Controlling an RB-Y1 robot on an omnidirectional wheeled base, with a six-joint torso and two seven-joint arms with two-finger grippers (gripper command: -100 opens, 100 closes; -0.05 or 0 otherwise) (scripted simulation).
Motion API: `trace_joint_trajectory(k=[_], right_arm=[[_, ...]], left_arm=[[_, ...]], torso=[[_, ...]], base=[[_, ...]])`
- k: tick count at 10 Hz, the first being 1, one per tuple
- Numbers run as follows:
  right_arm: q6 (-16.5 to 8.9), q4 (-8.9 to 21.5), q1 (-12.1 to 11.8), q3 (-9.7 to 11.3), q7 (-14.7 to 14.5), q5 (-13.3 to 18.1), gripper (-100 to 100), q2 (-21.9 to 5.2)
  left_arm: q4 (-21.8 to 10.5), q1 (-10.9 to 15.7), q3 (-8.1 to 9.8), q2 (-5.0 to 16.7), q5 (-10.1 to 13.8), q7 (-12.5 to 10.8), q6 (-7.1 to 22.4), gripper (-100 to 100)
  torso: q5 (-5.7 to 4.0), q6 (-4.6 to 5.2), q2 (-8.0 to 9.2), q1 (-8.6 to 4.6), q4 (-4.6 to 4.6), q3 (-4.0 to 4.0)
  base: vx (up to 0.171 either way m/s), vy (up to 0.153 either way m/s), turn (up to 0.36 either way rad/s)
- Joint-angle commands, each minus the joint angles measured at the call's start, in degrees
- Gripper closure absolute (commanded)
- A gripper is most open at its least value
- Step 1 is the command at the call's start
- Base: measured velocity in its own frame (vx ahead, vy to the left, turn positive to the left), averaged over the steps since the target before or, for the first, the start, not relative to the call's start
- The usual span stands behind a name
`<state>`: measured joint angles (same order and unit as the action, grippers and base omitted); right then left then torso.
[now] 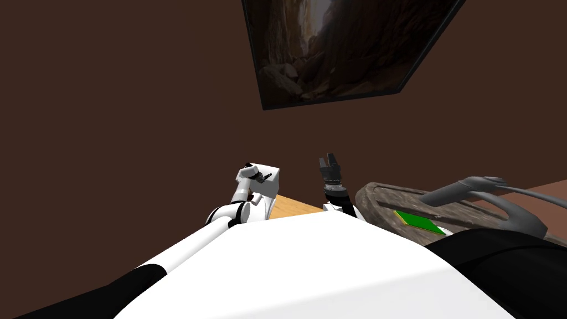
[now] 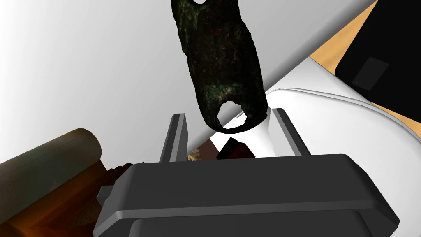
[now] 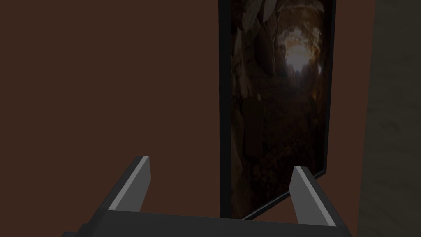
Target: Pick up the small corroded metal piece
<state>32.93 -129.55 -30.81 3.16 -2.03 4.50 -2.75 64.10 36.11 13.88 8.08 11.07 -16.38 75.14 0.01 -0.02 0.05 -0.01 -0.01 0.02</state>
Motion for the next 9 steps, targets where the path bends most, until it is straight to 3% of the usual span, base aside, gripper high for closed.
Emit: trace_joint_trajectory(k=[1,4,5,6,8,9], right_arm=[[0.00,0.00,0.00,0.00,0.00,0.00,0,0.00],[0.00,0.00,0.00,0.00,0.00,0.00,0,0.00],[0.00,0.00,0.00,0.00,0.00,0.00,0,0.00],[0.00,0.00,0.00,0.00,0.00,0.00,0,0.00],[0.00,0.00,0.00,0.00,0.00,0.00,0,0.00],[0.00,0.00,0.00,0.00,0.00,0.00,0,0.00]], left_arm=[[0.00,0.00,0.00,0.00,0.00,0.00,0.00,100],[-0.01,-0.04,-0.01,-0.04,0.02,-0.01,0.09,100],[-0.02,-0.04,-0.01,-0.04,0.02,-0.01,0.10,0],[1.07,0.54,0.07,0.17,0.01,-0.27,1.68,100],[1.09,0.66,0.08,0.19,0.02,-0.27,1.67,100],[1.26,0.67,0.08,0.20,0.02,-0.30,1.96,0]], torso=[[0.00,0.00,0.00,0.00,0.00,0.00],[0.03,0.05,-0.26,0.08,-0.06,-0.16],[0.03,0.04,-0.28,0.08,-0.06,-0.17],[0.03,0.04,-0.29,0.09,-0.07,-0.18],[0.02,0.03,-0.16,0.10,-0.03,-0.10],[0.03,0.04,-0.20,0.10,-0.05,-0.13]], base=[[-0.006,-0.002,0.008],[0.000,0.000,0.000],[0.000,0.000,0.000],[-0.023,0.003,0.013],[-0.021,0.005,0.005],[0.000,0.000,0.000]])
